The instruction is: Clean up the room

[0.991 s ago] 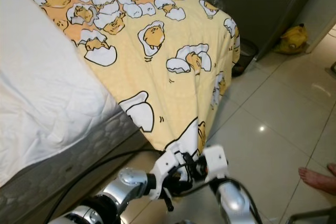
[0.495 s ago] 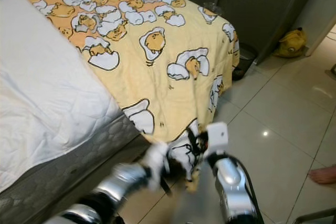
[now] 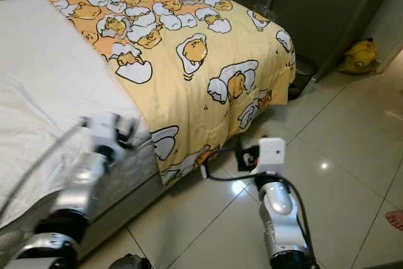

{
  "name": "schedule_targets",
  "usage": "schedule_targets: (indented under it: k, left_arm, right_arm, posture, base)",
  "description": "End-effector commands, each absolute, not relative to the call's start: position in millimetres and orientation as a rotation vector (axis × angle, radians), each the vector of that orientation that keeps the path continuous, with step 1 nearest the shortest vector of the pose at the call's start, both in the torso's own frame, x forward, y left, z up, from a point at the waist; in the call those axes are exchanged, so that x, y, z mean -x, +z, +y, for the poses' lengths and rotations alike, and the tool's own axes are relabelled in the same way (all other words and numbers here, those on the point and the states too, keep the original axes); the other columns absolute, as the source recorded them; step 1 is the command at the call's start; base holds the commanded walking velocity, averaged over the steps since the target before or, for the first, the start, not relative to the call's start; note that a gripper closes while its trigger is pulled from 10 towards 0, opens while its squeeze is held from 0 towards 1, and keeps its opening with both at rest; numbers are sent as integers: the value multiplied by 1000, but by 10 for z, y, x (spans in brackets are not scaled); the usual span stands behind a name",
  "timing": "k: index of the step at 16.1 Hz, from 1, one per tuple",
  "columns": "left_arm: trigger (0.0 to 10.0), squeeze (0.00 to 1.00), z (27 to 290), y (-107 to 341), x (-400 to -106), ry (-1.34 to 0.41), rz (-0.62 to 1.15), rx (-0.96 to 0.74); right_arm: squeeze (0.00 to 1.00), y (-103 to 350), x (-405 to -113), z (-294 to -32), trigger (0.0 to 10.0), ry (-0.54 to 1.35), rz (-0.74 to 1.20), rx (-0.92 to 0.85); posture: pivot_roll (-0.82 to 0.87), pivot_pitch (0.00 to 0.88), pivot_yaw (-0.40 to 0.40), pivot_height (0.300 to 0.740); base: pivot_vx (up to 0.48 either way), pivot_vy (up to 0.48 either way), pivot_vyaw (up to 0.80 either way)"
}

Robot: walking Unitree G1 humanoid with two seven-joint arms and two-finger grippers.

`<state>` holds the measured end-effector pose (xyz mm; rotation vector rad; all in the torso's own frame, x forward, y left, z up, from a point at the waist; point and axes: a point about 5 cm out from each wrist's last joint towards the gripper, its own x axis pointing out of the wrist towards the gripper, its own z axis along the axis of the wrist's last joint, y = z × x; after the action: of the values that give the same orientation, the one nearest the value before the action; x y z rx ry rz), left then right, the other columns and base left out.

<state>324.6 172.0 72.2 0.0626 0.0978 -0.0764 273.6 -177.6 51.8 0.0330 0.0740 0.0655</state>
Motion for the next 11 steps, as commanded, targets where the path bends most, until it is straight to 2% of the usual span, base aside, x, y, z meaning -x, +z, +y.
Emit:
schedule_targets:
  k: [1,3,4,5,11]
  left_arm:
    - [10000,675,1822,754,-3231,37,90,-74]
    - [10000,663,1844,775,-3229,63,82,-60]
    - [10000,255,1828,796,-3210,81,69,-51]
    - [10000,0,1810,798,-3196,90,64,-59]
    - [10000,0,1742,729,-3162,95,107,-128]
  right_arm:
    - [0,610,-2755,-1860,10000,26,30,-21]
    - [0,614,-2764,-1874,10000,20,31,-9]
    - [0,607,-2766,-1880,10000,18,33,-3]
    - [0,604,-2767,-1880,10000,15,34,-1]
    - [0,580,-2742,-1854,10000,-5,27,-39]
  posture:
    - [30,0,-17,740]
    - [29,0,-15,740]
    - [29,0,-15,740]
    - [29,0,-16,740]
    - [33,0,4,740]
  base:
    - [0,-480,625]
    - [0,-480,613]
    - [0,-480,556]
    - [0,-480,494]
    - [0,-480,355]
